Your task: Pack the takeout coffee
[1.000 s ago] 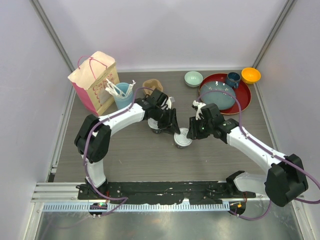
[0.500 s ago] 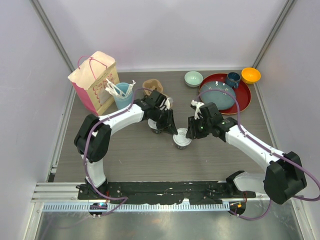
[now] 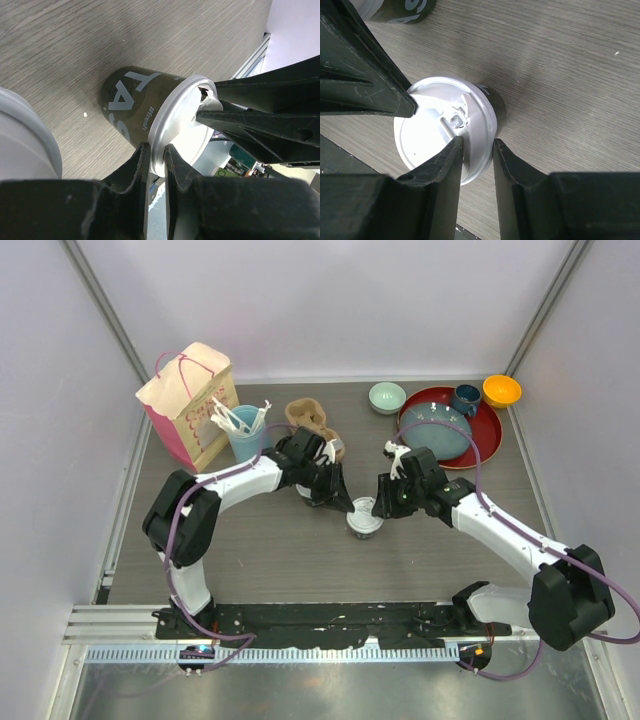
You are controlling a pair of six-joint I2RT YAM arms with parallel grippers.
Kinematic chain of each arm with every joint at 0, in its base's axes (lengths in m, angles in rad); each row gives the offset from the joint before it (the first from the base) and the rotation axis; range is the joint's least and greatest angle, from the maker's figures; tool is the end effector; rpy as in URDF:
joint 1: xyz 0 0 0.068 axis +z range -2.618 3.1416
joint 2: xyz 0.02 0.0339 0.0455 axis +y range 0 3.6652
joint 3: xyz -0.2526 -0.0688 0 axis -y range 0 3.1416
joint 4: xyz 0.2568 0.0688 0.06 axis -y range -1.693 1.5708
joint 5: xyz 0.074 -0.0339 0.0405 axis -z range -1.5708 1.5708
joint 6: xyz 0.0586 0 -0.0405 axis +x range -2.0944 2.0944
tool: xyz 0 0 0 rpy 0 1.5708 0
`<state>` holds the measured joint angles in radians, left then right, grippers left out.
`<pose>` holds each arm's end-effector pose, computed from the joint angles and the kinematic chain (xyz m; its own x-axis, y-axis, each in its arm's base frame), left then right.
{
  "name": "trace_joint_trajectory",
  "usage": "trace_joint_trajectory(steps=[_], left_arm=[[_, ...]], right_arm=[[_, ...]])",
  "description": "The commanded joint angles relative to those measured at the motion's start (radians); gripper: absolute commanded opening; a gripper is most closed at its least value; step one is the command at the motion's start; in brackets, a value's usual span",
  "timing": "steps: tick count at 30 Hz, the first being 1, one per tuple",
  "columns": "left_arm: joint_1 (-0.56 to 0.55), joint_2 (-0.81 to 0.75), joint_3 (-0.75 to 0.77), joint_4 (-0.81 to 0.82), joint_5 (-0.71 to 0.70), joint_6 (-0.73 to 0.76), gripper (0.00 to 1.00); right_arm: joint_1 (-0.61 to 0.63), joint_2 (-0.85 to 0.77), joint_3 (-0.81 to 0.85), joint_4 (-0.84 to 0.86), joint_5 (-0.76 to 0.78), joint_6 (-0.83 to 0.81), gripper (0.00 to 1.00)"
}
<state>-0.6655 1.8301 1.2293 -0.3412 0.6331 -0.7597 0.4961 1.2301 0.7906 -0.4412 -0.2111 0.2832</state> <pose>0.2947 -0.2754 0.1639 -0.9926 0.0733 -0.0969 0.1213 0.6479 -0.7520 0.2379 0.1427 0.1954 -0.8140 -0.1299 -0.5661 -0.3700 0.8673 0.3330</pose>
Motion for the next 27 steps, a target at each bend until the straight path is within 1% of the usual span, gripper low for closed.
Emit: trace_joint_trajectory(steps=[1, 2, 6, 8, 9, 10, 12, 16, 18, 23, 27], left_arm=[[-0.005, 0.075, -0.073, -0.108, -0.122, 0.027, 0.15], [-0.005, 0.078, -0.067, -0.108, -0.103, 0.023, 0.15], [-0.003, 0.064, 0.07, -0.14, -0.061, 0.031, 0.18], [-0.003, 0.054, 0.119, -0.142, -0.038, 0.025, 0.23], [-0.003, 0.049, 0.128, -0.14, -0.032, 0.02, 0.24], [-0.003, 0.044, 0.137, -0.14, -0.026, 0.019, 0.28], [-0.003, 0.041, 0.153, -0.144, -0.013, 0.016, 0.31], [-0.003, 0.038, 0.156, -0.142, -0.001, 0.016, 0.39], [-0.003, 0.037, 0.162, -0.14, 0.0, 0.016, 0.41], [-0.002, 0.041, 0.185, -0.151, 0.005, 0.025, 0.48], [0.003, 0.035, 0.197, -0.154, 0.008, 0.031, 0.5]], right_arm=[[0.004, 0.006, -0.04, -0.062, 0.03, -0.001, 0.35], [0.005, 0.006, -0.04, -0.06, 0.029, -0.001, 0.34], [0.004, 0.002, -0.011, -0.065, 0.026, -0.007, 0.35], [0.006, 0.006, 0.013, -0.073, 0.019, -0.015, 0.35], [0.004, 0.008, 0.019, -0.074, 0.021, -0.015, 0.36], [0.005, 0.008, 0.03, -0.074, 0.019, -0.019, 0.36], [0.006, 0.008, 0.039, -0.074, 0.024, -0.024, 0.37], [0.006, 0.009, 0.062, -0.076, 0.026, -0.029, 0.43], [0.004, 0.011, 0.068, -0.077, 0.027, -0.03, 0.45], [0.004, 0.016, 0.099, -0.09, 0.038, -0.036, 0.55], [0.005, 0.016, 0.13, -0.094, 0.035, -0.056, 0.62]])
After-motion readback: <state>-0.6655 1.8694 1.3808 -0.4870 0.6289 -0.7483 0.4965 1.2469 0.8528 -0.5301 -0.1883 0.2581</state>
